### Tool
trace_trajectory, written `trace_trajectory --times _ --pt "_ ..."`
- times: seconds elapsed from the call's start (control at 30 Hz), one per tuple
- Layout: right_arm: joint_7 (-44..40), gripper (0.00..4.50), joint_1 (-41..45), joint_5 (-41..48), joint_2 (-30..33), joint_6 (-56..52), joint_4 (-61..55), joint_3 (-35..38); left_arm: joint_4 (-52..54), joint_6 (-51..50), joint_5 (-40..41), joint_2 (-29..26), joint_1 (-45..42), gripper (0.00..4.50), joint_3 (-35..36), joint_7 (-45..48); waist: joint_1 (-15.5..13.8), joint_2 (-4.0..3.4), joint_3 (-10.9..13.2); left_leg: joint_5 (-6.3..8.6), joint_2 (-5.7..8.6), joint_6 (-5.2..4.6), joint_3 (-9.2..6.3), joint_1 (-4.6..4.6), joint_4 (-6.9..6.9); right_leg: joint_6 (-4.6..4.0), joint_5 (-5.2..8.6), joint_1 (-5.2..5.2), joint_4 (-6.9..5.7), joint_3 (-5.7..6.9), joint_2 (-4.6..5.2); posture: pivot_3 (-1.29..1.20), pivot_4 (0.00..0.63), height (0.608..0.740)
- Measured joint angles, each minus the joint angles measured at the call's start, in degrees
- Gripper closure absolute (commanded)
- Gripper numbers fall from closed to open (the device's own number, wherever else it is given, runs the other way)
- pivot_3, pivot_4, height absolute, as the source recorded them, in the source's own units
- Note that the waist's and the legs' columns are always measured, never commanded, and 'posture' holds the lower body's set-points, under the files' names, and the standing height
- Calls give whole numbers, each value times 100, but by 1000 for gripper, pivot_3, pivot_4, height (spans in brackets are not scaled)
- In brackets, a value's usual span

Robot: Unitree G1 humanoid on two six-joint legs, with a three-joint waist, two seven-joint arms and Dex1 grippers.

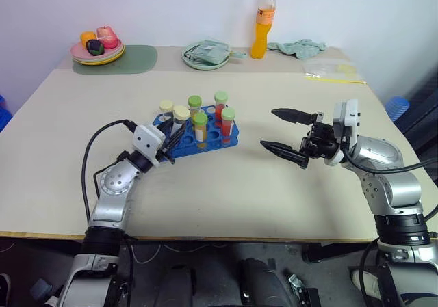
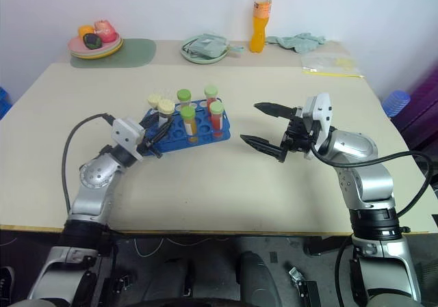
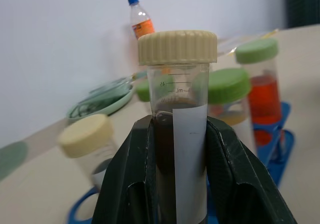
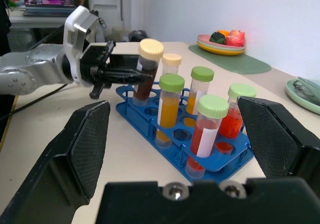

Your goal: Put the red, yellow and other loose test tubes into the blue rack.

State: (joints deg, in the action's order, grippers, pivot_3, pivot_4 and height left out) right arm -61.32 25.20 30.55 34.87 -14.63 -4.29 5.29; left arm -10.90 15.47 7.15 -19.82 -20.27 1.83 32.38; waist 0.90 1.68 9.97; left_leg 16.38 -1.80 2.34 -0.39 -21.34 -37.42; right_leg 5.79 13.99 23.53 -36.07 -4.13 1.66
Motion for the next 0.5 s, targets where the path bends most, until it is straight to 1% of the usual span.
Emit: trace_trajectory --times 0.1,0.17,0.23,0.27,0.3,0.33,0.37,0.4,0.43,0.5 --pt "1 0 0 -2 0 0 0 0 36 -29 17 33 13 3669 -4 -1 -8 0 0 0 0 0 0 -1 -1 0 0 -1 2 0 1 0 150 740" --pt "4 0 0 -5 0 1 0 0 46 -132 174 87 13 3669 30 13 -12 0 0 0 1 0 0 -1 -1 0 0 -2 2 0 1 0 150 740" --pt "10 0 -1 -6 0 2 0 0 47 -332 478 157 15 2682 146 47 -12 0 0 0 0 0 0 -1 -1 0 0 -2 3 0 1 0 150 740" --pt "12 0 -1 -6 0 3 0 0 41 -479 665 197 22 2324 244 70 -11 0 0 0 0 0 0 -2 -1 0 0 -1 3 0 1 0 150 740" --pt "13 0 -1 -7 0 6 0 0 21 -649 871 235 28 1804 340 87 -10 0 0 0 0 0 -1 -2 -1 0 0 -1 2 1 1 0 150 740" --pt "12 0 -1 -7 0 7 0 0 1 -770 1021 275 27 1388 437 84 -4 0 0 0 0 0 -1 -2 -1 0 0 -1 2 1 0 0 150 740" --pt "11 0 -1 -8 1 15 0 0 -26 -902 1210 306 26 813 551 88 7 0 0 0 -1 0 -2 -1 0 0 0 -1 2 1 -1 0 150 740" --pt "9 0 -1 -9 1 25 2 0 -33 -1019 1370 313 26 360 644 92 15 0 0 0 -1 0 -2 -1 0 0 0 0 1 1 -3 0 150 740" --pt "6 0 -1 -10 1 37 4 0 -33 -1094 1492 311 26 58 722 116 17 0 0 0 -2 0 -3 -1 0 0 0 0 1 1 -4 0 150 740" --pt "-4 0 1 -11 1 51 13 0 -20 -1161 1664 288 55 58 832 245 14 0 0 0 -1 0 -2 -1 0 0 0 0 2 1 -4 0 150 740"
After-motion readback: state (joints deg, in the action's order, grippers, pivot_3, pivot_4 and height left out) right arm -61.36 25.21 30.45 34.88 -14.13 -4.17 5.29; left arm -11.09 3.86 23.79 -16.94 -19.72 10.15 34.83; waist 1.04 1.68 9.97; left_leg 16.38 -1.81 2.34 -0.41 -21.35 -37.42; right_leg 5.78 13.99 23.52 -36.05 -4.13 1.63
